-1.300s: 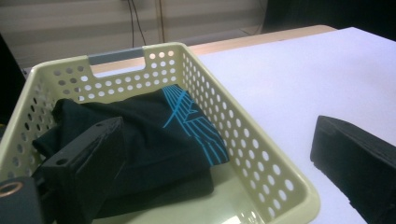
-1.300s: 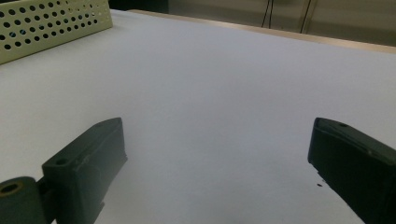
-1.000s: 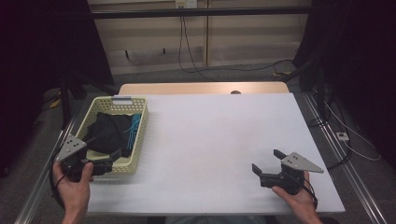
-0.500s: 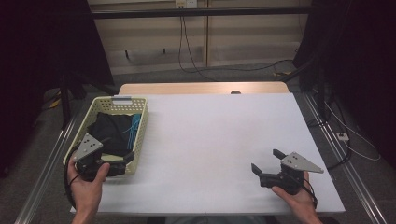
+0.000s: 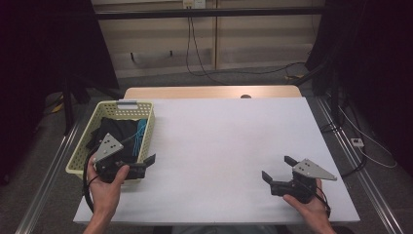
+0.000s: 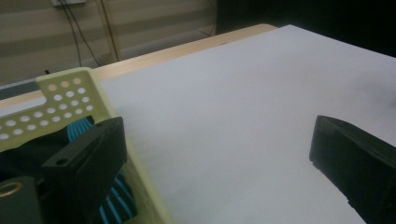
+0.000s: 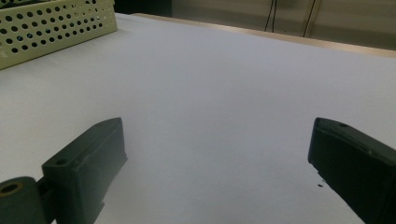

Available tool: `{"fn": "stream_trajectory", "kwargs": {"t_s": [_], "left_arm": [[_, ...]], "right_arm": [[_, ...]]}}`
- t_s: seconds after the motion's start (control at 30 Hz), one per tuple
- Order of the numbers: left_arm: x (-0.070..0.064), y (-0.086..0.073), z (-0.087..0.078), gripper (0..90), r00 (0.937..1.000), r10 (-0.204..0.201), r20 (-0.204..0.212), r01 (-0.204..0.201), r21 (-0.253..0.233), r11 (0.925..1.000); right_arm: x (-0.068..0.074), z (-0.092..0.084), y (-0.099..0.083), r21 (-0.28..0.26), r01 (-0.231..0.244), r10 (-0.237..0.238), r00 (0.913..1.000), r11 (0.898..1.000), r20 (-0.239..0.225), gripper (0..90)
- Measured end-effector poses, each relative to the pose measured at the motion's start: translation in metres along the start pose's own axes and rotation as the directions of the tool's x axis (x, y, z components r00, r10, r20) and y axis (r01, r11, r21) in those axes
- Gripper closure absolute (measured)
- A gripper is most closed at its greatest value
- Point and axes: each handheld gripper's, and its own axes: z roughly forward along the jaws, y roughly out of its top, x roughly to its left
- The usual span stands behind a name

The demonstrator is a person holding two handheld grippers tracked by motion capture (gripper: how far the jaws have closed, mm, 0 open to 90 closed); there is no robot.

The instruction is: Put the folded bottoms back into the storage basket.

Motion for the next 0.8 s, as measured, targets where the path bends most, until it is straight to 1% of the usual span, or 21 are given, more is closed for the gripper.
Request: {"fn": "stream_trajectory", "kwargs": {"t_s": [0.03, 0.07, 0.17, 0.2, 0.23, 0.3, 0.37, 0.4, 0.43, 0.47, 0.53, 0.57, 0.63, 0.67, 0.7, 0.77, 0.8], "left_arm": [[-0.001, 0.002, 0.002, 4.3, 1.0, -0.002, -0.002, 0.002, 0.0, 1.0], [-0.002, 0.003, 0.003, 4.3, 1.0, -0.005, 0.007, 0.005, -0.006, 1.0], [-0.006, 0.008, 0.008, 4.3, 0.9998, 0.014, 0.016, -0.014, 0.006, 0.9999], [-0.007, 0.009, 0.009, 4.4, 0.9998, 0.014, 0.014, -0.014, 0.006, 0.9999], [-0.007, 0.01, 0.01, 4.5, 0.9998, 0.002, 0.019, -0.002, -0.004, 1.0], [-0.008, 0.011, 0.012, 4.5, 0.9995, -0.008, 0.032, 0.008, -0.005, 1.0], [-0.008, 0.011, 0.016, 4.5, 0.9994, -0.005, 0.033, 0.005, 0.005, 1.0], [-0.008, 0.011, 0.018, 4.5, 0.999, -0.019, 0.04, 0.019, 0.0, 0.9998], [-0.008, 0.012, 0.02, 4.5, 0.9968, -0.058, 0.055, 0.059, -0.019, 0.9981], [-0.01, 0.013, 0.023, 4.5, 0.9953, -0.071, 0.065, 0.074, -0.03, 0.9969], [-0.013, 0.016, 0.027, 4.5, 0.9967, -0.048, 0.065, 0.049, -0.009, 0.9988], [-0.015, 0.018, 0.028, 4.5, 0.9969, -0.046, 0.064, 0.047, -0.014, 0.9988], [-0.019, 0.019, 0.03, 4.5, 0.9959, -0.046, 0.078, 0.048, -0.016, 0.9987], [-0.022, 0.021, 0.033, 4.5, 0.9959, -0.038, 0.083, 0.039, -0.012, 0.9992], [-0.024, 0.022, 0.035, 4.5, 0.9964, -0.019, 0.082, 0.02, -0.007, 0.9998], [-0.028, 0.023, 0.039, 4.5, 0.9962, -0.004, 0.087, 0.004, 0.006, 1.0], [-0.029, 0.023, 0.041, 4.5, 0.9957, -0.006, 0.092, 0.006, 0.004, 1.0]], "right_arm": [[0.0, 0.0, 0.0, 0.0, -0.001, 0.001, 1.0, 1.0, 0.0, 3.8], [0.0, 0.0, 0.0, 0.003, 0.003, -0.003, 1.0, 1.0, -0.001, 3.8], [0.0, 0.0, 0.0, 0.0, 0.001, -0.001, 1.0, 1.0, 0.001, 3.8], [0.0, 0.0, 0.0, 0.005, 0.004, -0.004, 1.0, 1.0, 0.0, 3.8], [0.0, 0.001, 0.0, 0.006, 0.004, -0.004, 1.0, 1.0, -0.001, 3.8], [0.0, 0.0, 0.0, 0.004, 0.006, -0.006, 1.0, 1.0, -0.002, 3.8], [0.0, 0.0, 0.0, 0.004, 0.002, -0.002, 1.0, 1.0, -0.002, 3.8], [-0.001, 0.001, 0.0, 0.005, 0.003, -0.003, 1.0, 1.0, -0.003, 3.8], [-0.001, 0.001, 0.0, 0.005, 0.003, -0.003, 1.0, 1.0, -0.003, 3.8], [0.0, 0.001, 0.0, 0.005, 0.001, -0.001, 1.0, 1.0, -0.002, 3.8], [0.0, 0.002, 0.0, 0.006, 0.006, -0.006, 1.0, 1.0, -0.003, 3.8], [0.0, 0.002, 0.0, 0.007, 0.008, -0.008, 1.0, 1.0, -0.006, 3.8], [0.001, 0.001, 0.0, 0.004, 0.008, -0.008, 0.9999, 1.0, -0.01, 3.8], [0.001, 0.001, 0.0, 0.005, 0.007, -0.007, 0.9999, 1.0, -0.011, 3.8], [0.0, 0.002, 0.0, 0.006, 0.008, -0.008, 0.9999, 1.0, -0.01, 3.8], [0.0, 0.003, 0.0, 0.011, 0.006, -0.006, 0.9999, 1.0, -0.012, 3.9], [0.001, 0.002, 0.0, 0.009, 0.005, -0.005, 0.9999, 1.0, -0.013, 3.8]]}}
